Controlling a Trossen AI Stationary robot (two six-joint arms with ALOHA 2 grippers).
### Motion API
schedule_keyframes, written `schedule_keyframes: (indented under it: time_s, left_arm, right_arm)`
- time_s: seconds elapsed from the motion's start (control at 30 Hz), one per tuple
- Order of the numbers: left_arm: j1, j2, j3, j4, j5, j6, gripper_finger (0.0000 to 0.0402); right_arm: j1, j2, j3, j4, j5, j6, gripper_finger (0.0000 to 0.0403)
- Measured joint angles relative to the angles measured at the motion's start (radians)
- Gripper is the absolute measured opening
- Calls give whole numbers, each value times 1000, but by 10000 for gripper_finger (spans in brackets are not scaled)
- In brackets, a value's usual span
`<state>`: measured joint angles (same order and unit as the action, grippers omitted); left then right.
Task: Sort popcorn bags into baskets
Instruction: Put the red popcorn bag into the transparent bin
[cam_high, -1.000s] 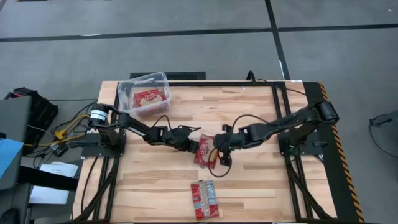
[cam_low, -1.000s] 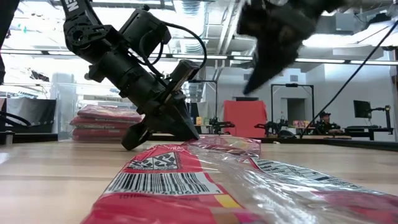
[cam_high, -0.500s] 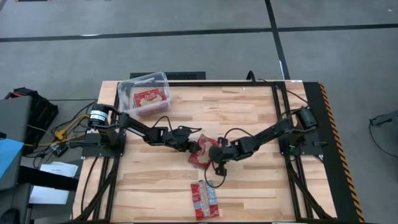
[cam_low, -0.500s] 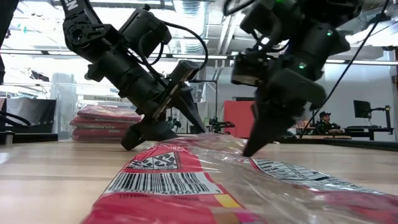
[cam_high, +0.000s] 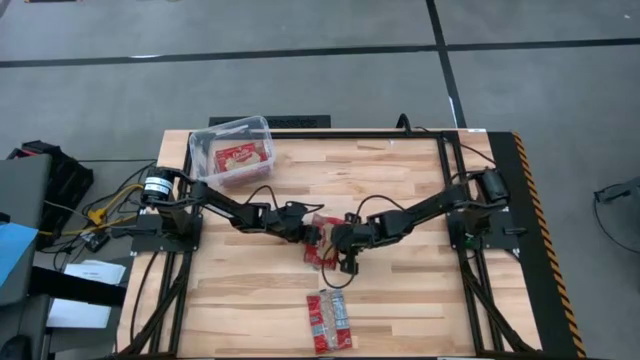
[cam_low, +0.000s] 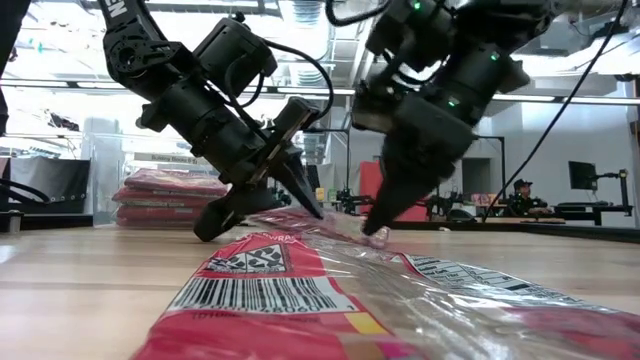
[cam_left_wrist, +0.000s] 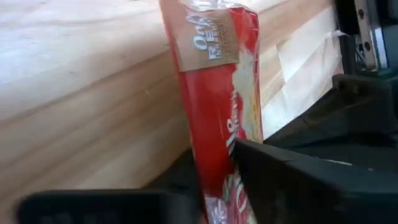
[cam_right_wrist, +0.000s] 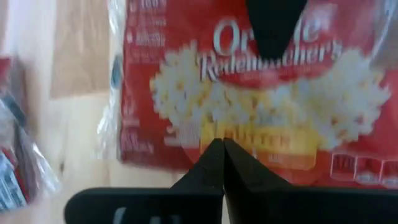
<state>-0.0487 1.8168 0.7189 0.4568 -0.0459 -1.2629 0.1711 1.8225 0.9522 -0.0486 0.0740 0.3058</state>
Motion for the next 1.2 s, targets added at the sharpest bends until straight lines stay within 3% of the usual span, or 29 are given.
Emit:
schedule_keyframes:
  time_s: [0.07,0.1,0.17,0.3,0.43,0.63,0.83,1.0,1.2]
  left_arm:
    - [0,0,-1,0,5,8,28]
    - [-1,0,-1,1,5,9,20]
    - [5,0,1,16,33,16,20]
    - [29,-16,30,31,198,24,16]
    - [63,-111,113,-30,327,96,16]
    - [193,-288,315,-556,435,341,16]
    - [392,-371,657,-1227,350,712,16]
    - [571,-370,947,-1589,201,997,16]
    - [788,-366,1107,-1766,141,1263,16]
  right_arm:
    - [0,-40,-4,-46,0,-10,21]
    - [0,-60,-4,-43,0,-15,21]
    - [0,-115,-1,-80,2,-24,19]
    - [-5,-266,-2,-219,9,-51,11]
    - [-10,-445,-1,-353,53,-53,13]
    - [-4,-654,-2,-489,219,-52,24]
    - [-5,-754,-17,-538,316,-52,12]
    - [-4,-749,-47,-578,315,-39,21]
    - [13,-684,-45,-582,315,-34,26]
